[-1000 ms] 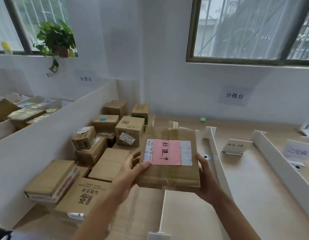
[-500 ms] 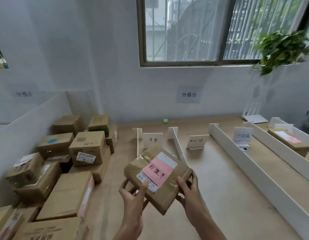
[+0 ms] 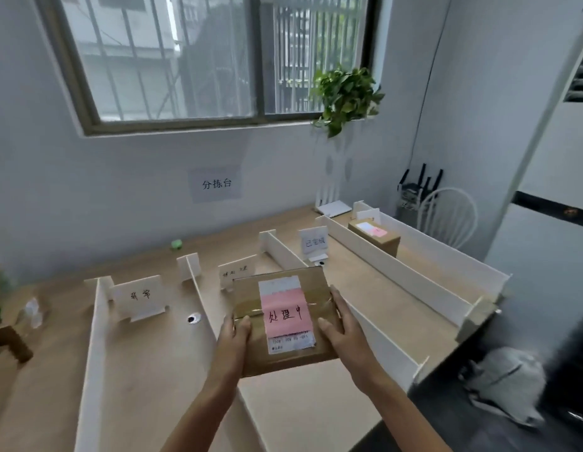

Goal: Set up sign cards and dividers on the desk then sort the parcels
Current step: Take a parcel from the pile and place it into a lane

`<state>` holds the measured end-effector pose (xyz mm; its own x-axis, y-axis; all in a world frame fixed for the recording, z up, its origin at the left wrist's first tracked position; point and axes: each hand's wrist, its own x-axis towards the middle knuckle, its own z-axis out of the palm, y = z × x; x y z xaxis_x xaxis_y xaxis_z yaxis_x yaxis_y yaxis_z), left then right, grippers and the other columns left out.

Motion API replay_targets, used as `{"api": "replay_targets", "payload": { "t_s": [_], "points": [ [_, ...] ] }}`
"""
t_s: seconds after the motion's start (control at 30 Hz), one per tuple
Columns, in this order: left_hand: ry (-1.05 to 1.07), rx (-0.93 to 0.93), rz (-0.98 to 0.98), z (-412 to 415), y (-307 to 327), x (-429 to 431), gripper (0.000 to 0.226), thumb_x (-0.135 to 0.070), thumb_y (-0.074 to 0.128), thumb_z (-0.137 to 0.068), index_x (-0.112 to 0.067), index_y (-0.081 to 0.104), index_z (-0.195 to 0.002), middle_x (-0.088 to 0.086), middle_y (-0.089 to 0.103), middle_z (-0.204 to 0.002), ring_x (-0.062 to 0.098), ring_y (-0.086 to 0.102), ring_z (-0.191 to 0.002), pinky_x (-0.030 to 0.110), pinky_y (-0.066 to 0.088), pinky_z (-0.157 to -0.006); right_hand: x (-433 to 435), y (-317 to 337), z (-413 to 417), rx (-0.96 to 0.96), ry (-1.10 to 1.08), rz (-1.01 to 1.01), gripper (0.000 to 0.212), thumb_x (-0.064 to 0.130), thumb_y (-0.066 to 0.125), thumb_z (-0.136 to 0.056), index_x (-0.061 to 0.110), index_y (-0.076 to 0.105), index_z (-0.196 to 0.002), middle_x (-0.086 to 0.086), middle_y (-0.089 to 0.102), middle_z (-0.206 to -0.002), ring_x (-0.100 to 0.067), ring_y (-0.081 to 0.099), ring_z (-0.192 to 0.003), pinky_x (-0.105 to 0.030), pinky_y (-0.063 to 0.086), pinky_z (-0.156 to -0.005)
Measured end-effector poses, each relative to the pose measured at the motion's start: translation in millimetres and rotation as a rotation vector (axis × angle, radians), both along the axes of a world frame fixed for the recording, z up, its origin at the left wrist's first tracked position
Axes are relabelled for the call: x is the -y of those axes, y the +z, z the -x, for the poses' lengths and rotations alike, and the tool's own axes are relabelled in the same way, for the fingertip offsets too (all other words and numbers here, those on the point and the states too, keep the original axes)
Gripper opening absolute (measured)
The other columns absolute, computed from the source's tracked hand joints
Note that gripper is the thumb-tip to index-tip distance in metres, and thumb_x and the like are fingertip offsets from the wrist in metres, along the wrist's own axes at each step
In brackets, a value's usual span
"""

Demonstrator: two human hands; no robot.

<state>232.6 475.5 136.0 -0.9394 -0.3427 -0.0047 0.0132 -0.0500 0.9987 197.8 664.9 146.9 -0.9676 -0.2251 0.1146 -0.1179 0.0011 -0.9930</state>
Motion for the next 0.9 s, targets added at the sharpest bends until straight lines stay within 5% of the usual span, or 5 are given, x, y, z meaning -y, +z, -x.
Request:
{"api": "replay_targets", "payload": {
  "t_s": [0.3, 0.47, 0.6, 0.73, 0.9],
  "points": [
    [-0.321, -0.093, 0.158, 110.7, 19.4, -260.0, 0.047, -0.026, 0.043, -0.078, -0.044, 0.037, -0.120, -0.008, 0.055, -0.126, 0.009, 0.057, -0.113, 0.031, 0.049, -0.096, -266.3, 7.3, 90.5, -0.083, -0.177, -0.131, 0.041, 0.011, 0.045, -0.097, 0.035, 0.048, -0.131, 0.012, 0.050, -0.135, 0.007, 0.052, -0.113, -0.011, 0.052, -0.077],
    [-0.396, -0.231, 0.333, 178.3, 20.8, -358.3, 0.045, -0.029, 0.035, -0.097, -0.044, 0.016, -0.135, -0.023, 0.000, -0.150, -0.006, 0.018, -0.137, 0.010, 0.027, -0.106, -367.1, 25.8, 138.6, -0.112, -0.164, -0.198, 0.032, 0.008, 0.054, -0.093, 0.023, 0.058, -0.120, 0.015, 0.056, -0.123, 0.018, 0.055, -0.100, -0.005, 0.048, -0.064],
    [-0.483, -0.221, 0.382, 238.6, 9.4, -402.4, 0.032, -0.020, 0.038, -0.100, -0.038, 0.050, -0.123, -0.013, 0.025, -0.148, 0.007, 0.029, -0.135, 0.007, 0.034, -0.100, -418.2, 21.2, 190.1, -0.135, -0.170, -0.249, 0.028, 0.013, 0.062, -0.089, 0.028, 0.062, -0.113, 0.015, 0.054, -0.128, 0.011, 0.048, -0.111, -0.001, 0.044, -0.073],
    [-0.519, -0.250, 0.416, 310.1, -2.2, -432.9, 0.026, -0.033, 0.053, -0.091, -0.047, 0.055, -0.113, -0.016, 0.032, -0.147, 0.013, 0.030, -0.138, 0.040, 0.036, -0.111, -455.2, 9.1, 260.3, -0.157, -0.169, -0.301, 0.027, 0.017, 0.067, -0.085, 0.032, 0.064, -0.108, 0.012, 0.053, -0.133, -0.001, 0.047, -0.124, -0.001, 0.042, -0.086],
    [-0.440, -0.234, 0.346, 419.5, -17.4, -474.0, 0.041, -0.053, 0.051, -0.077, -0.042, 0.057, -0.117, -0.020, 0.037, -0.142, 0.012, 0.032, -0.136, 0.045, 0.035, -0.110, -494.1, 1.7, 380.6, -0.170, -0.179, -0.344, 0.029, 0.016, 0.068, -0.085, 0.031, 0.065, -0.109, 0.013, 0.052, -0.134, -0.004, 0.046, -0.126, -0.023, 0.042, -0.104]
  ]
}}
